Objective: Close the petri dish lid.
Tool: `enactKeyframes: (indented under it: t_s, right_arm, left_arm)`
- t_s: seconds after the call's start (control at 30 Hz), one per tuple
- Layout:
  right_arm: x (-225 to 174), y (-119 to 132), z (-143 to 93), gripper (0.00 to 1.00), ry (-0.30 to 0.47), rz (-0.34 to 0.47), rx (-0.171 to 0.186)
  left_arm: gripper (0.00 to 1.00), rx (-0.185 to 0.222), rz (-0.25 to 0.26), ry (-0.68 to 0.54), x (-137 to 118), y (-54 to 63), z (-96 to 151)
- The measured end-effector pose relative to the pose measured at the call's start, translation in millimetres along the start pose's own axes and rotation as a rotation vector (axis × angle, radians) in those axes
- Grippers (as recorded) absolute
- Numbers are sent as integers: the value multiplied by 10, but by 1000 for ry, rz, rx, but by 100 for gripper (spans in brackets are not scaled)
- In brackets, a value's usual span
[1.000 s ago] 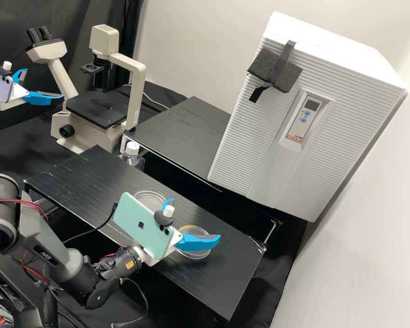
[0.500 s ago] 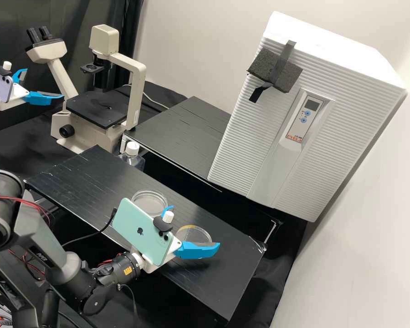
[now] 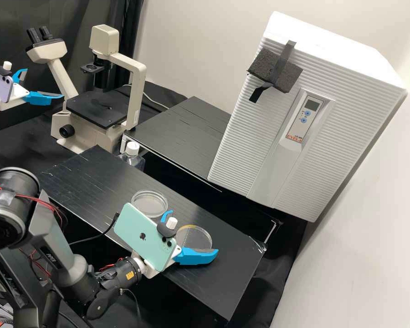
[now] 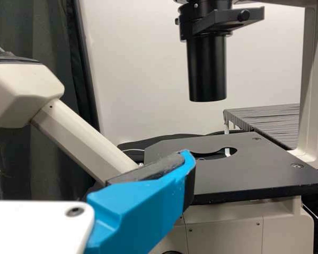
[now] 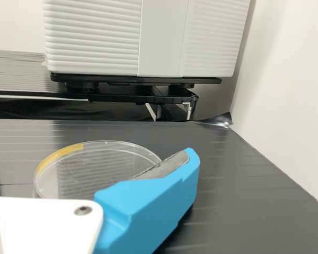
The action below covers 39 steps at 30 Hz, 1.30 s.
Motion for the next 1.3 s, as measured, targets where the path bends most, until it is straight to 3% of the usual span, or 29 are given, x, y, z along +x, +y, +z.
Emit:
enactKeyframes:
  t_s: [0.43, 0.47, 1.3]
  right_arm:
    - [40, -83, 61, 100, 3, -53, 51]
    - [44, -90, 63, 0, 5, -57, 55]
    - [61, -108, 47, 0, 22, -60, 59]
  left_arm:
    - [100, 0, 0, 0, 0, 0, 0]
    - [100, 0, 0, 0, 0, 0, 0]
    - [100, 0, 0, 0, 0, 0, 0]
